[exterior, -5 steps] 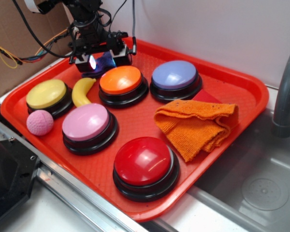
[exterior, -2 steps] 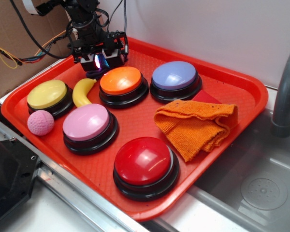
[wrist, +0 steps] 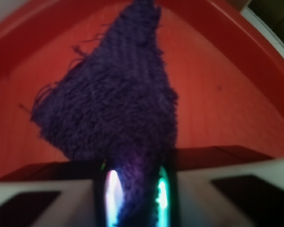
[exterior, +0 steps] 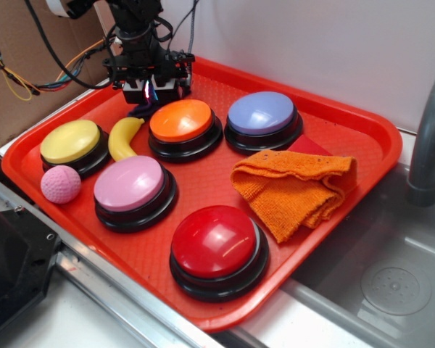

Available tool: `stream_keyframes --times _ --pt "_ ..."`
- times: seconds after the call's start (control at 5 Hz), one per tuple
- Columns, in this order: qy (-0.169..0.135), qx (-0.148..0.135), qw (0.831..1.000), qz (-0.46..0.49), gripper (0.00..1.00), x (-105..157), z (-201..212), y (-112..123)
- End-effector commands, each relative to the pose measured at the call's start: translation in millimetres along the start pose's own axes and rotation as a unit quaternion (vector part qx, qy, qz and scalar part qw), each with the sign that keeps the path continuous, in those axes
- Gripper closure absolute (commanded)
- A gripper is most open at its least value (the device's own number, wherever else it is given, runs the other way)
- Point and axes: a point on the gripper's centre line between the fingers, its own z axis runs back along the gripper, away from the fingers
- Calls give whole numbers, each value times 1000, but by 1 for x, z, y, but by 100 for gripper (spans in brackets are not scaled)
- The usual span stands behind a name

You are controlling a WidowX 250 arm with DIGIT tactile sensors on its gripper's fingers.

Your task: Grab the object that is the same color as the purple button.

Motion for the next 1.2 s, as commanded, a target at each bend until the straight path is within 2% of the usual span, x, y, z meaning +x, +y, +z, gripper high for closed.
stream_keyframes --times 0.0,0.2,0.4,0.6,0.8,1.0 --pt "-59 -44 996 -51 100 15 67 -21" --pt "-56 -88 991 -85 100 5 99 -32" --pt "-59 -112 984 -126 100 -14 136 -46" --pt "-48 -139 977 -158 100 -35 166 -51" --pt "-36 -153 975 -156 100 -50 181 -51" --pt "-21 -140 979 -146 100 -51 178 -50"
